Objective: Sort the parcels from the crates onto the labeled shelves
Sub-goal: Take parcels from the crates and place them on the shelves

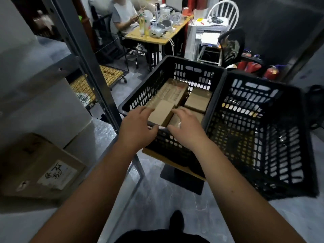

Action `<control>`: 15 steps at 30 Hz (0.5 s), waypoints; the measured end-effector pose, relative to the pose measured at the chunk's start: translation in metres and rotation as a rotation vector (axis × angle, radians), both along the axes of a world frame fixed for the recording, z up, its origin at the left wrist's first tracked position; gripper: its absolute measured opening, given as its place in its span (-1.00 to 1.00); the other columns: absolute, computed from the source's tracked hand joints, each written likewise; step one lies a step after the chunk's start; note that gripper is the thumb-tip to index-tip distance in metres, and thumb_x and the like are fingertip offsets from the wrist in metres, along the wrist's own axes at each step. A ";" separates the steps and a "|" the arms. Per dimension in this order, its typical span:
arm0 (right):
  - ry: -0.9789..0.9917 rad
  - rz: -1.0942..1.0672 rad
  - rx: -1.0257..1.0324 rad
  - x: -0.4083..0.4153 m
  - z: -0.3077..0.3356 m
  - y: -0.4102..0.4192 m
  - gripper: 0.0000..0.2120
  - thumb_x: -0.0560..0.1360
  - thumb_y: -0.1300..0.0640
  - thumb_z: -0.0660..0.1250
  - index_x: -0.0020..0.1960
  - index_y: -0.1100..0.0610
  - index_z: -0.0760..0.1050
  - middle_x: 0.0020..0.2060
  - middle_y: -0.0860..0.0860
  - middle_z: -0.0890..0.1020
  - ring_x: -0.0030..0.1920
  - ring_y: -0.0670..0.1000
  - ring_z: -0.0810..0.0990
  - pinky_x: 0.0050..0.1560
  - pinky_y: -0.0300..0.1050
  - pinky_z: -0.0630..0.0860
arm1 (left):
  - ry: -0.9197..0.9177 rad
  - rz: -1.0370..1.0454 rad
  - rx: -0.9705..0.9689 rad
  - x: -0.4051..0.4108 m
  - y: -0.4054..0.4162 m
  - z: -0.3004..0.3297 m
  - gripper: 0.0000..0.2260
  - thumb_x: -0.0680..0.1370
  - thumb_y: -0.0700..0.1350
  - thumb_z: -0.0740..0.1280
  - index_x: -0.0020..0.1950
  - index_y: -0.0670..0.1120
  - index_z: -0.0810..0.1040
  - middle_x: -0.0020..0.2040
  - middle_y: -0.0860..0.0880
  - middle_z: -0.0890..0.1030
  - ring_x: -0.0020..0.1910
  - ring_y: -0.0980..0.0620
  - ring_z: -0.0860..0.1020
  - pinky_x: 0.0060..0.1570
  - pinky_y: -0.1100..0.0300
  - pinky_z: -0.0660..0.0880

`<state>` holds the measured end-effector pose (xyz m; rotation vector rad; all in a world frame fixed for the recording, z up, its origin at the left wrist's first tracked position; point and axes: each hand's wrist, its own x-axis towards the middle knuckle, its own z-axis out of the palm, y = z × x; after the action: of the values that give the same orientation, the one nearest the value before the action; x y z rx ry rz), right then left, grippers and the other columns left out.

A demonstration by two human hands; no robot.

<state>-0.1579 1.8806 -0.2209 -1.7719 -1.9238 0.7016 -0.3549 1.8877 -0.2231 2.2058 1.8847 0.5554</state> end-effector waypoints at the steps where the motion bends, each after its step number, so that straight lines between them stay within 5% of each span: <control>1: -0.003 0.011 -0.021 0.000 -0.002 0.011 -0.38 0.60 0.01 0.38 0.61 -0.02 0.29 0.58 -0.01 0.28 0.57 0.05 0.24 0.51 -0.06 0.24 | 0.010 -0.001 -0.013 0.000 0.009 0.001 -0.43 0.53 0.14 0.42 0.52 0.05 0.46 0.43 0.00 0.49 0.42 -0.06 0.43 0.34 -0.09 0.48; 11: -0.126 0.089 -0.282 -0.018 -0.039 0.101 -0.34 0.56 0.00 0.42 0.61 0.01 0.29 0.55 0.09 0.27 0.50 0.14 0.34 0.46 0.04 0.40 | 0.185 -0.033 -0.339 -0.009 0.109 -0.008 -0.41 0.54 0.12 0.37 0.56 0.13 0.35 0.46 0.01 0.41 0.42 -0.09 0.42 0.23 -0.14 0.55; 15: 0.024 -0.082 -0.410 -0.030 -0.057 0.128 -0.24 0.50 -0.01 0.50 0.62 0.02 0.27 0.44 0.14 0.42 0.34 0.15 0.51 0.16 -0.05 0.52 | 0.237 -0.089 -0.514 -0.014 0.147 -0.019 -0.39 0.52 -0.02 0.37 0.58 0.09 0.35 0.47 -0.08 0.40 0.32 -0.13 0.50 0.14 -0.06 0.58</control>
<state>-0.1879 2.0090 -0.2775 -2.0537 -1.7701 1.1463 -0.3689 2.0352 -0.2424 2.0525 1.7634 -0.2017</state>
